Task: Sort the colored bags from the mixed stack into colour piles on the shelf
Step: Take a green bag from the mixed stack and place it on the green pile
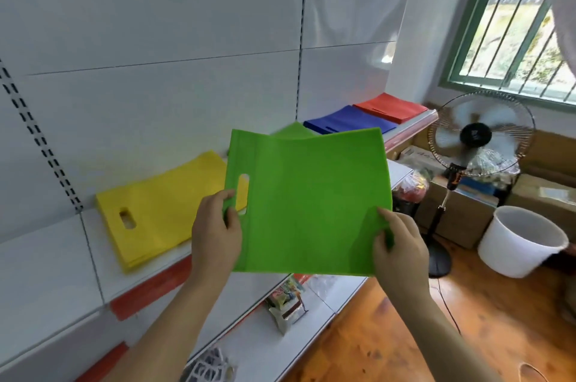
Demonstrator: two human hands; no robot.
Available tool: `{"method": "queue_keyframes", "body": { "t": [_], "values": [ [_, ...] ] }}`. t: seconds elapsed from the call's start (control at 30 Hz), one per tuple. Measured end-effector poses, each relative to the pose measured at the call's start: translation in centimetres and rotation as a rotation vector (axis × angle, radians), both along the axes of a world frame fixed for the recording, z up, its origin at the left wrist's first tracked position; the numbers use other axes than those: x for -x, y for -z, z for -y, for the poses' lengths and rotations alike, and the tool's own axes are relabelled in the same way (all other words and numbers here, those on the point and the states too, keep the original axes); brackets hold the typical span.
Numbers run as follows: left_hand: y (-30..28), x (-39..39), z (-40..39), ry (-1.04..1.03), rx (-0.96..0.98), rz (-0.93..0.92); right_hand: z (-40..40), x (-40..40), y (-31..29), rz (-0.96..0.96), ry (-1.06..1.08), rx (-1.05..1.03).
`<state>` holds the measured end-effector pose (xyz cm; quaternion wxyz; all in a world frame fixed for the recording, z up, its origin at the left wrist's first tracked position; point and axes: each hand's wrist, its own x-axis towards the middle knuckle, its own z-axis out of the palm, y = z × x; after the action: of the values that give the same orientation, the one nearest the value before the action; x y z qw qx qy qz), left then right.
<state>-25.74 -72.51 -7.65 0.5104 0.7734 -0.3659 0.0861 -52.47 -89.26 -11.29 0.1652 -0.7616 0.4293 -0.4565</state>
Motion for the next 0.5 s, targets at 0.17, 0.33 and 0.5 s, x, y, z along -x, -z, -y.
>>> {"method": "queue_keyframes", "body": {
  "t": [0.17,0.33,0.5],
  "values": [
    [1.0,-1.9,7.9,0.002,0.011,-0.029,7.3,-2.1,-1.2,-0.077,-0.017,0.026],
    [0.7,-4.5,14.2,-0.002,-0.036,-0.033,14.9,-5.3,-3.3,-0.141,-0.042,0.063],
    [1.1,-6.0,17.1,-0.067,-0.095,-0.06,20.3,-8.8,-3.2,-0.14,-0.096,0.04]
  ]
}}
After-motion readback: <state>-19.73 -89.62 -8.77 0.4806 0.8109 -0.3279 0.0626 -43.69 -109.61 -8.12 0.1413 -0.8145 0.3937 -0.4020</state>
